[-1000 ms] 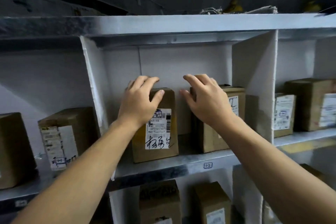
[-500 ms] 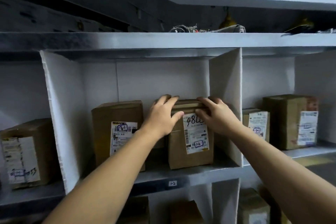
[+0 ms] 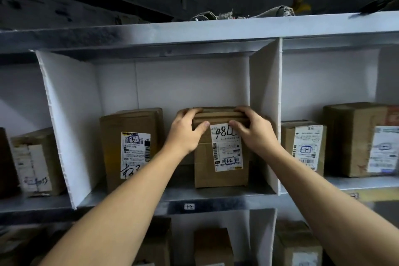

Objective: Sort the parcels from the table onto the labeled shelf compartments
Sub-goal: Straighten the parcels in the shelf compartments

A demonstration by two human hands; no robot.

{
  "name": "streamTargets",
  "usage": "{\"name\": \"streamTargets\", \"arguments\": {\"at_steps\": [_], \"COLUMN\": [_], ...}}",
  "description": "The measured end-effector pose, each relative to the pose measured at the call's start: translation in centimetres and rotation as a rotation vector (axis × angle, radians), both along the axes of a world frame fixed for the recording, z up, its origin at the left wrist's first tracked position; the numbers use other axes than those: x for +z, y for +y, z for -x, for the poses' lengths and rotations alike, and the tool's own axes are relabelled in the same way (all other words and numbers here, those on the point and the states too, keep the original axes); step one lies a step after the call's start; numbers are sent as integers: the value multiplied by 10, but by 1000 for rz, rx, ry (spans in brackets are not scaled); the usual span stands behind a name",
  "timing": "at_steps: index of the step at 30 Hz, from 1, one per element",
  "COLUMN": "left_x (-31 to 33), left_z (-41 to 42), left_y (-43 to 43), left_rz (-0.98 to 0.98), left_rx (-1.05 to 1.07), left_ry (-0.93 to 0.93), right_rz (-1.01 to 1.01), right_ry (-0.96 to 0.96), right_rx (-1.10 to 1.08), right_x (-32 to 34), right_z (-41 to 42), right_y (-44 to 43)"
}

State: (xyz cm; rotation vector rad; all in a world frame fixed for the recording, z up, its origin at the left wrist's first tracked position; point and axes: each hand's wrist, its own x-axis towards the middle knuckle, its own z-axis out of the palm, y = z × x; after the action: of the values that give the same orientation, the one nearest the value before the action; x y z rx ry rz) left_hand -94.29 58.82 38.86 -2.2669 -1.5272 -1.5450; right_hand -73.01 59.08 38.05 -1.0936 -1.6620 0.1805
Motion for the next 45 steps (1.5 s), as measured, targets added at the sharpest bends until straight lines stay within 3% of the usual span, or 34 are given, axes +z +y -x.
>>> {"name": "streamTargets", "arguments": {"at_steps": [15, 23, 28, 35, 45], "left_x": [12, 18, 9, -8, -44], "left_z": [-4, -1, -16, -66, -152], "left_y": [-5, -30, -46, -69, -77], "left_rz": [38, -182, -330, -376, -309], "left_rx": [57, -25, -66, -257, -338], "left_ry": [81, 63, 201, 240, 287], "right_rz": [-14, -263, -318, -146, 32], "right_ry": [-15, -171, -311, -337, -379], "right_rx": [-68, -173, -216, -463, -513], "right_x": [6, 2, -11, -45, -61], "right_z": [3, 4, -20, -80, -158], "right_y": [-1, -59, -92, -118, -113]}}
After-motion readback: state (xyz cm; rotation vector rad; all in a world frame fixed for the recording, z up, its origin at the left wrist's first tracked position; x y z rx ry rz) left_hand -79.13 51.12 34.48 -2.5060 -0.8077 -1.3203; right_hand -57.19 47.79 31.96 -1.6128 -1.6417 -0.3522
